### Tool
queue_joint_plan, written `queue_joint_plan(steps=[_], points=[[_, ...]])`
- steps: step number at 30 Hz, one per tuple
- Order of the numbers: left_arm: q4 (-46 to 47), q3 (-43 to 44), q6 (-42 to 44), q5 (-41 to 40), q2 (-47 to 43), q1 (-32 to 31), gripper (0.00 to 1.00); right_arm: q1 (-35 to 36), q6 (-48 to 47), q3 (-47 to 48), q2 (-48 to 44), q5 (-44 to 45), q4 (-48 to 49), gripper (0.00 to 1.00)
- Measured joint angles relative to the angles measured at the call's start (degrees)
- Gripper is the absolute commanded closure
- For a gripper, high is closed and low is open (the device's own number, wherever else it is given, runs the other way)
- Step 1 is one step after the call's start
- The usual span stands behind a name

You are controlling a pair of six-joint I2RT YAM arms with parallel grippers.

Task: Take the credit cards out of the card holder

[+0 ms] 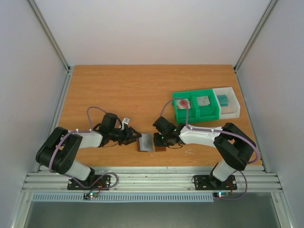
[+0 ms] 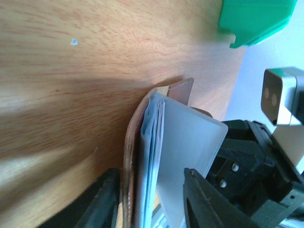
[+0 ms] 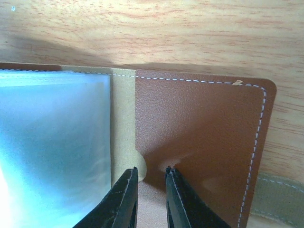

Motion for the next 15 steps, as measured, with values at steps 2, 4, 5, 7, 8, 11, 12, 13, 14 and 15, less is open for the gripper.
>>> queue_joint_plan(steps=[2, 4, 5, 7, 8, 11, 12, 13, 14, 15], points=[[0.7, 0.0, 0.1, 0.3, 0.3, -0.1, 0.76, 0.0, 0.0, 0.0, 0.0, -0.1, 0.2, 0.80], [1.3, 0.0, -0.5, 0.4, 0.6, -0.2, 0.84, 0.0, 0.1, -0.1, 0.0, -0.2, 0.4, 0.77], [1.5, 0.0, -0.6, 0.5, 0.6, -0.3, 0.88, 0.0, 0.1, -0.1, 0.0, -0.4, 0.4, 0.74], [1.7, 0.0, -0.5, 0.5, 0.5, -0.6, 0.97, 0.0, 0.3, -0.1, -0.2, -0.9, 0.5, 0.67], [1.5, 0.0, -0.7, 0.4, 0.3, -0.6, 0.99, 0.0, 0.5, -0.1, -0.4, -1.1, 0.3, 0.63], [0.5, -0.1, -0.4, 0.1, -0.8, -0.8, 0.99, 0.0, 1.2, -0.1, -2.1, -2.2, -1.2, 0.54], [0.0, -0.1, -0.2, -0.1, -1.4, -0.9, 1.00, 0.0, 1.5, 0.0, -3.2, -2.6, -1.9, 0.51], [-0.7, -0.1, -0.1, -0.3, -2.1, -0.9, 0.99, 0.0, 2.0, 0.0, -4.2, -3.1, -2.3, 0.48], [-1.5, -0.1, 0.0, -0.7, -3.1, -0.9, 1.00, 0.0, 2.4, 0.2, -5.2, -3.7, -2.5, 0.44], [-1.7, -0.1, 0.0, -0.8, -3.4, -1.0, 1.00, 0.0, 2.8, 0.5, -6.0, -4.2, -2.8, 0.40]])
